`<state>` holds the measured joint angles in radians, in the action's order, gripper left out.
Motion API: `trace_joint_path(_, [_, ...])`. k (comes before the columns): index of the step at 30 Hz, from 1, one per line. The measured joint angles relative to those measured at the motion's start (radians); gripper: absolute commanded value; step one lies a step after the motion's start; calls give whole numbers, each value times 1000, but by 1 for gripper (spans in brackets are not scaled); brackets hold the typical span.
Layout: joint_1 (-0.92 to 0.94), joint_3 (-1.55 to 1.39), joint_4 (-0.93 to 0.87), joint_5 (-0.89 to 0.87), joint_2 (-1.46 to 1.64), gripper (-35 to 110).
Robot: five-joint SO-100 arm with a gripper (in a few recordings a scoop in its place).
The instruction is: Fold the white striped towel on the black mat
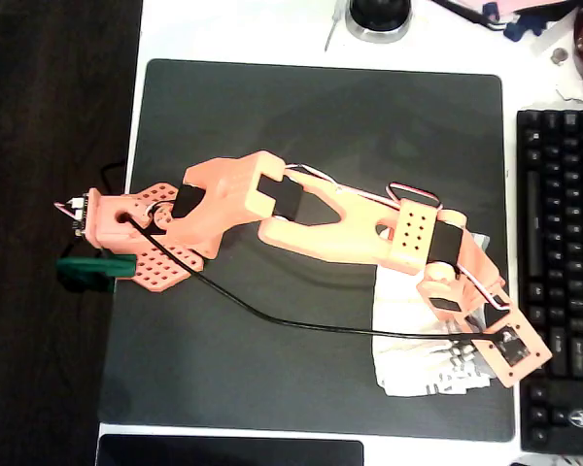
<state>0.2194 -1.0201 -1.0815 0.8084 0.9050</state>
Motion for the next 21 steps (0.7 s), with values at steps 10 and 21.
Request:
trace_joint_path(10, [-37, 87, -206, 38, 58, 9])
trace_joint_path(21, [-129, 227, -454, 63, 198, 10])
